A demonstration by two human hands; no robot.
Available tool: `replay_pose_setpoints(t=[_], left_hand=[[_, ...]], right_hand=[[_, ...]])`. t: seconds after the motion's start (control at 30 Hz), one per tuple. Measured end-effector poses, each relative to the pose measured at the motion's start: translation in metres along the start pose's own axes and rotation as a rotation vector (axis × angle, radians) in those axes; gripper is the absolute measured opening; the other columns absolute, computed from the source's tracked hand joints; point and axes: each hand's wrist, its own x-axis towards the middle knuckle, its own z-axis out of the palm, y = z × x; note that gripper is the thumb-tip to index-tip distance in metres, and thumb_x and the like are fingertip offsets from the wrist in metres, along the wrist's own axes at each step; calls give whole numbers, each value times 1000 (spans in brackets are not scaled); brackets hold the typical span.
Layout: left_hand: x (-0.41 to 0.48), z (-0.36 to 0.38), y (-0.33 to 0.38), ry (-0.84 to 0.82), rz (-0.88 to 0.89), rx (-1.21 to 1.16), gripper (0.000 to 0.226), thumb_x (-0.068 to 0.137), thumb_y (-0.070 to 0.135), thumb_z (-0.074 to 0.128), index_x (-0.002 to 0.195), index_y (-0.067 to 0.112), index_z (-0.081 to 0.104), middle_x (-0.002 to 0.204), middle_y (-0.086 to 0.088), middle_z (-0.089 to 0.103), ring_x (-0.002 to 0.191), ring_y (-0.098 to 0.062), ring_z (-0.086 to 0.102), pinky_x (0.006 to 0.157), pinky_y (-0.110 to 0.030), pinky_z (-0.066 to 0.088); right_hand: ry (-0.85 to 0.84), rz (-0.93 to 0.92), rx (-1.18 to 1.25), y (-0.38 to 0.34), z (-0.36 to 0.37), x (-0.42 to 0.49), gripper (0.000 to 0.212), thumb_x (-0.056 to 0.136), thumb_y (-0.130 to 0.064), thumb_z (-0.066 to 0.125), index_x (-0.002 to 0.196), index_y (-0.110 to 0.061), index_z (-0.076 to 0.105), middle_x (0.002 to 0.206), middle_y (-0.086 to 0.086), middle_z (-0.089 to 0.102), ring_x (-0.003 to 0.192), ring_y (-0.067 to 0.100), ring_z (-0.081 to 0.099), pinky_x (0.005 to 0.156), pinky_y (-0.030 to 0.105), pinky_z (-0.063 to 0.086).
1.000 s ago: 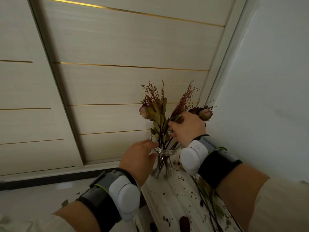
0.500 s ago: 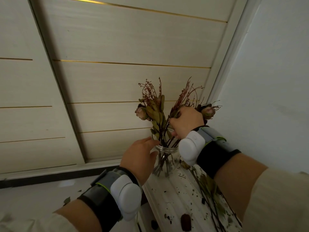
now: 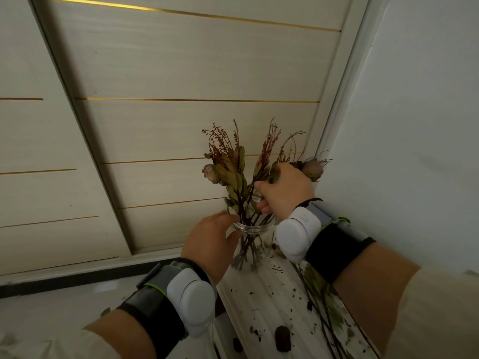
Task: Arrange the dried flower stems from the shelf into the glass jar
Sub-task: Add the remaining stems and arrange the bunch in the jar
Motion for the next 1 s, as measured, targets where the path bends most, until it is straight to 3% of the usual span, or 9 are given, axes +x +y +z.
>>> replay_pose_setpoints(t=[0.1,0.2,0.33,0.43,0.77,1.0], left_hand=[[-1,-1,6,13,-30,-9,38,95,35,47,132,28,49,143,9,45,130,-13,43,108,-23,32],[-3,-1,15,41,-56,-22,37,94,35,48,130,26,51,139,7,49,128,-14,46,107,-25,33],[-5,1,23,75,-80,-16,37,93,35,49,129,24,53,140,6,48,128,-16,45,107,-27,33],[-4,5,24,93,-78,13,35,93,36,49,126,25,56,142,5,45,130,-16,42,108,-29,32],[-4,9,45,170,6,8,30,92,32,52,118,21,63,124,2,57,117,-18,49,99,-28,38],[-10,20,73,227,111,-11,25,91,26,56,111,16,69,109,-4,61,105,-23,54,90,-29,39]], right_hand=[[11,-55,-15,-4,-9,-4,31,86,-27,58,111,-11,49,84,15,70,69,29,70,67,42,60],[-28,-104,-25,-4,-20,-14,22,91,-23,54,108,-11,56,89,9,71,72,25,71,71,39,60],[-93,-168,-43,1,-29,-28,19,93,-19,49,102,-13,65,73,-3,65,71,20,72,76,38,59],[-116,-207,-106,8,-29,-34,22,93,-18,49,98,-11,69,90,5,72,86,24,69,84,41,55],[-146,-162,-206,43,-62,-45,25,94,-28,49,99,-16,70,100,2,72,94,19,65,91,32,50],[-140,-88,-219,76,-85,-52,27,93,-27,50,104,-13,69,103,6,71,95,21,66,90,36,52]])
